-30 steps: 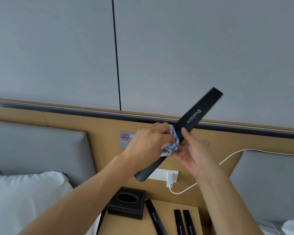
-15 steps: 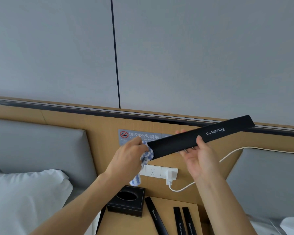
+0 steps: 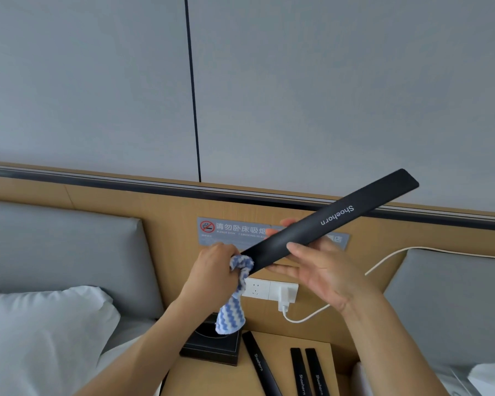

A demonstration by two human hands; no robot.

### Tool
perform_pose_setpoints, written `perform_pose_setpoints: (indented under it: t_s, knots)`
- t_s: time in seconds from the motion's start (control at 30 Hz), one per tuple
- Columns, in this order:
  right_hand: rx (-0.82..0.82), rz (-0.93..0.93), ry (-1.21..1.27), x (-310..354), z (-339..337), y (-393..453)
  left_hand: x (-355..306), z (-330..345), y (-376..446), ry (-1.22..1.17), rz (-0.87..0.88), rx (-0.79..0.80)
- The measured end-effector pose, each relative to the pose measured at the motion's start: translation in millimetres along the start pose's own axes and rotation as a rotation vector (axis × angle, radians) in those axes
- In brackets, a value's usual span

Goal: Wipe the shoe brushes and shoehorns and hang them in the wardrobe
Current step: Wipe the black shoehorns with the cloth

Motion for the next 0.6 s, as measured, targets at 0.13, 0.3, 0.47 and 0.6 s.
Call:
perform_pose_setpoints:
  t_s: [0.13,0.3,0.47,0.6]
  knots:
    - [0.022,-0.041,-0.162,7.8,0.4,-0.2,0.4,-3.1,0.1,-0.084,-0.027,0.040]
    - [-0.250,-0.142,-0.403,12.5,-10.3,1.3,2.6,1.1,-7.4,-0.326,-0.084,0.105]
    - [-0.344,-0.079,-0.421,0.2,-21.2,1.5,5.4,0.8,-11.0,-0.480,-0.078,0.104]
    - [-0.225,-0.007,-0.272,-4.2,-21.1,-1.5,14.4,-1.6,-13.2,-0.514,-0.109,0.099]
Point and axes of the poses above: each hand's wrist, its own y-axis towards the middle knuckle, its own z-axis out of the palm, x = y × z, the point moved 6 cm from there along y, towards the middle knuckle
